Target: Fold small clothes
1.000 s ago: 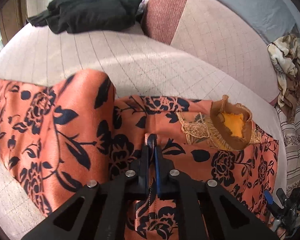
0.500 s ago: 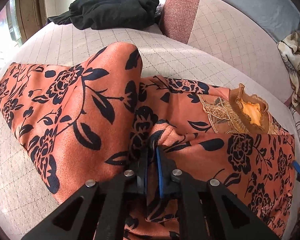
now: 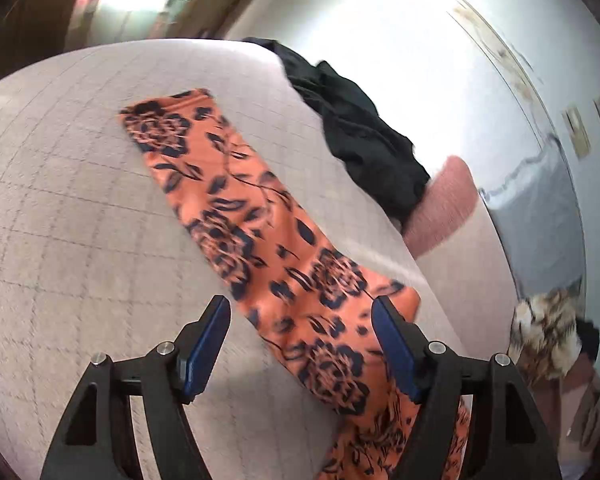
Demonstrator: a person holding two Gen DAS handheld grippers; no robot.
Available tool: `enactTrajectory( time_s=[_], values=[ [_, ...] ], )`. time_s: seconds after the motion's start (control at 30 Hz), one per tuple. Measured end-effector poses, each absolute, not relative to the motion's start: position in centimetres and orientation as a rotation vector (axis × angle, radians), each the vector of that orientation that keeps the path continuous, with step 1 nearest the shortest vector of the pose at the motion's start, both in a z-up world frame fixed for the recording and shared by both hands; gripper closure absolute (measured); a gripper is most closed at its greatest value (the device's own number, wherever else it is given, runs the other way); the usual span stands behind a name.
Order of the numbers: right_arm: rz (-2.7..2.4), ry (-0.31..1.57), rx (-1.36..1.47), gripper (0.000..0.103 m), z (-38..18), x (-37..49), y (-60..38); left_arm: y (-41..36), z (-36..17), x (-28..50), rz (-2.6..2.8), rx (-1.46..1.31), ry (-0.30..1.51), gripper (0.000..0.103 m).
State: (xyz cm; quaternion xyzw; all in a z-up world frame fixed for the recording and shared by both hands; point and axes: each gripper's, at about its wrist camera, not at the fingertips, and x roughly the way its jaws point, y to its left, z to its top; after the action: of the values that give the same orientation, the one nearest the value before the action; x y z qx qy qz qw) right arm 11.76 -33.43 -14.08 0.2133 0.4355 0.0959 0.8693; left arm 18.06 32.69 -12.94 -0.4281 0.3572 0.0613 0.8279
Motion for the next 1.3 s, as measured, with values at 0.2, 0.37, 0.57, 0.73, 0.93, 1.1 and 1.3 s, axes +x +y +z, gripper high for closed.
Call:
enactTrajectory(
  time_s=[0.2, 0.37, 0.57, 0.73, 0.93, 1.1, 1.3],
  values=[
    [0.136, 0.89, 0.388, 0.004, -16.3, 9.8, -32.4, 42.5, -15.8, 21.8, 0.312, -0.995, 0.73, 0.031],
    [0.115, 0.878, 0.373, 0.002, -16.5, 9.8, -32.0, 44.4, -17.7, 25.2, 0.349, -0.946, 0.745, 0.031],
    [0.107, 0.878, 0.361, 0.002, -16.7, 9.9, -31.7, 45.1, -17.9, 28.9, 0.478, -0.763, 0.874, 0.088],
    [0.107, 0.878, 0.351, 0.001, -16.9, 10.1, -31.5, 43.5, -15.6, 29.4, 0.528, -0.656, 0.869, 0.093],
    [0.129, 0.855, 0.393, 0.001, -17.0, 9.9, -32.1, 31.1, -1.1, 26.8, 0.286, -0.35, 0.563, 0.094],
    [0.151, 0.829, 0.442, 0.001, -17.0, 9.5, -32.8, 15.5, 6.8, 23.5, -0.057, -0.247, 0.425, 0.094],
    [0.179, 0.796, 0.504, 0.001, -17.1, 9.1, -33.6, -5.4, 4.5, 21.3, -0.399, -0.118, 0.51, 0.093]
  ],
)
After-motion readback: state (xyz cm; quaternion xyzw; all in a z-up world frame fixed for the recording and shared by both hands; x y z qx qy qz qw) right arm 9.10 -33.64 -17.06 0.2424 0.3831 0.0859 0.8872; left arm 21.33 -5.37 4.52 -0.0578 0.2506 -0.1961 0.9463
